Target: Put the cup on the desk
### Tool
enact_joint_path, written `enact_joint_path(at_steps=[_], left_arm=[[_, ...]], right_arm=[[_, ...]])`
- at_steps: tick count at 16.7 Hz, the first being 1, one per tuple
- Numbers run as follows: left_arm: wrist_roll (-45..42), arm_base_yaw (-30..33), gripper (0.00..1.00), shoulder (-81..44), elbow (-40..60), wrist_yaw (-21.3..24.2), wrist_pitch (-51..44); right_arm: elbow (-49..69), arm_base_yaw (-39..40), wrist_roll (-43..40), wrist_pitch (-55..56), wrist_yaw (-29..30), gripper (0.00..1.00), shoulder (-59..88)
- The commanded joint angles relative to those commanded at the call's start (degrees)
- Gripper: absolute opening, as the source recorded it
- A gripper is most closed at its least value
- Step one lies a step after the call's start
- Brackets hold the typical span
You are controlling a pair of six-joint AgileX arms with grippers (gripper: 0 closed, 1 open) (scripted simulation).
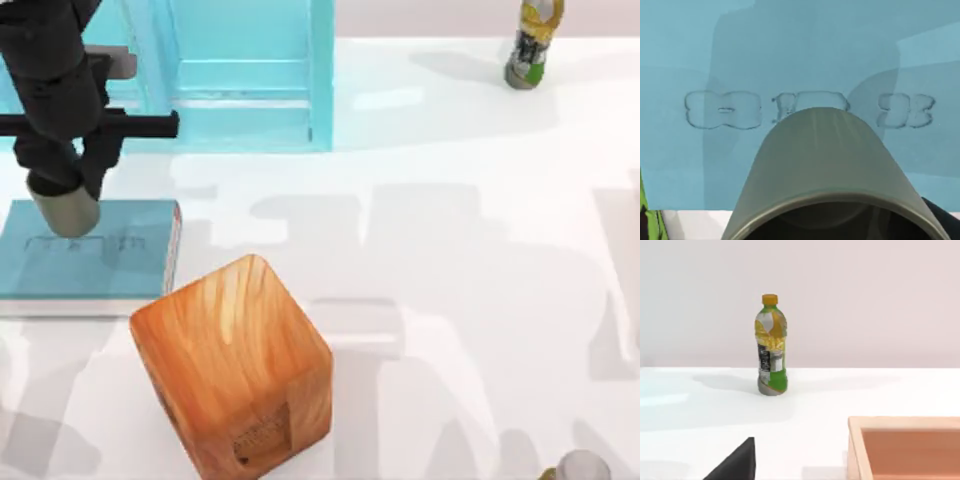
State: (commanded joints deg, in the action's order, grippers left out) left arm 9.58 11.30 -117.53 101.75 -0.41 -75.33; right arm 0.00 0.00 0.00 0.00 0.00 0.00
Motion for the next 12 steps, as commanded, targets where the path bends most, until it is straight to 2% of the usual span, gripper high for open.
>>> enact_joint_path(at_steps=[4,12], left_arm=[[8.0,8.0,0.0,-6.7,8.9,-0.1,-5.5],[31.6,31.7,0.0,-19.5,39.8,-0.3,-15.9]], right_arm=[[0.0,0.0,0.0,0.0,0.0,1.0,0.0],[0.0,0.0,0.0,0.0,0.0,1.0,0.0]])
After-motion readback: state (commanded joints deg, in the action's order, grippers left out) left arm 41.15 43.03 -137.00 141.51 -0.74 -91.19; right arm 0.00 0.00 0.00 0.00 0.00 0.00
